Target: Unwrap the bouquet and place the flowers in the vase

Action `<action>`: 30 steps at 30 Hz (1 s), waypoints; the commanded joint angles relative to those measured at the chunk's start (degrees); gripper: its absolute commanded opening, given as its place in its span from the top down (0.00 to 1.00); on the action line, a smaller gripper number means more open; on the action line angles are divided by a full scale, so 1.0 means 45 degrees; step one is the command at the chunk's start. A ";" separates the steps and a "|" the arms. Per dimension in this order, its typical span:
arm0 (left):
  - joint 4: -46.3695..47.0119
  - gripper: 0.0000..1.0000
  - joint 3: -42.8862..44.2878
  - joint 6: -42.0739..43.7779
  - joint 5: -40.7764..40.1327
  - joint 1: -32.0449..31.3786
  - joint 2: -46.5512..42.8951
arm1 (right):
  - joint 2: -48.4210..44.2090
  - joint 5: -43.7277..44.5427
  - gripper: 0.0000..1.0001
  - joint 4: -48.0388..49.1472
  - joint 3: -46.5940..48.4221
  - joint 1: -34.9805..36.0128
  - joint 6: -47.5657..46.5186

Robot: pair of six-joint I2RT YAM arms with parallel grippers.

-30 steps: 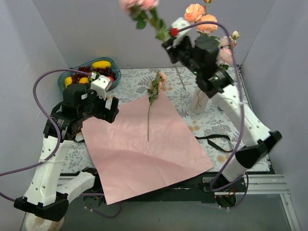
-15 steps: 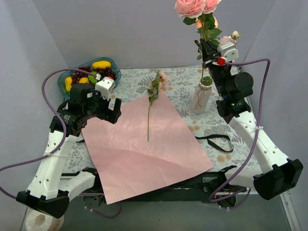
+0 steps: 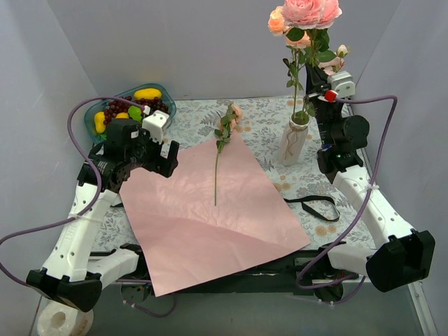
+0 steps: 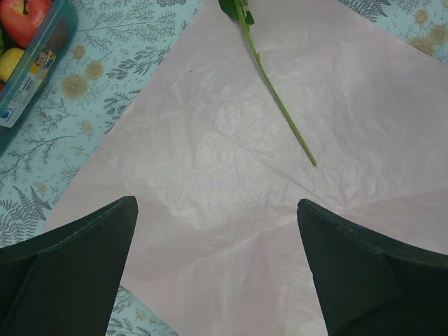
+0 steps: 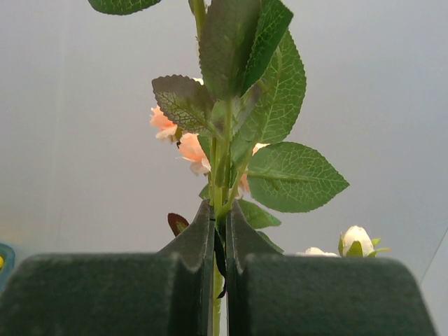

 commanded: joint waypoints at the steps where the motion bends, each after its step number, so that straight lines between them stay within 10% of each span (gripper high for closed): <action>1: 0.0164 0.02 0.0179 0.0208 0.0082 0.0001 -0.0073 | -0.0230 0.0606 0.99 0.1901 -0.0421 -0.0272 0.0507; 22: -0.0461 0.02 0.0843 0.0423 0.0102 0.0001 -0.0308 | 0.0883 0.2483 0.93 0.2646 -0.1927 -0.0605 0.2071; 25: -0.0520 0.02 0.0863 0.0482 0.0063 0.0001 -0.0425 | 0.0864 0.2307 0.66 0.1654 -0.1539 -0.0624 0.1914; 26: -0.0539 0.02 0.0901 0.0501 0.0082 0.0001 -0.0425 | 0.0903 0.1939 0.37 0.0933 -0.1226 -0.0663 0.1875; 30: -0.0890 0.02 0.1058 0.0618 0.0238 0.0001 -0.0463 | 0.0436 0.1350 0.13 -0.0324 -0.1144 -0.0663 0.1797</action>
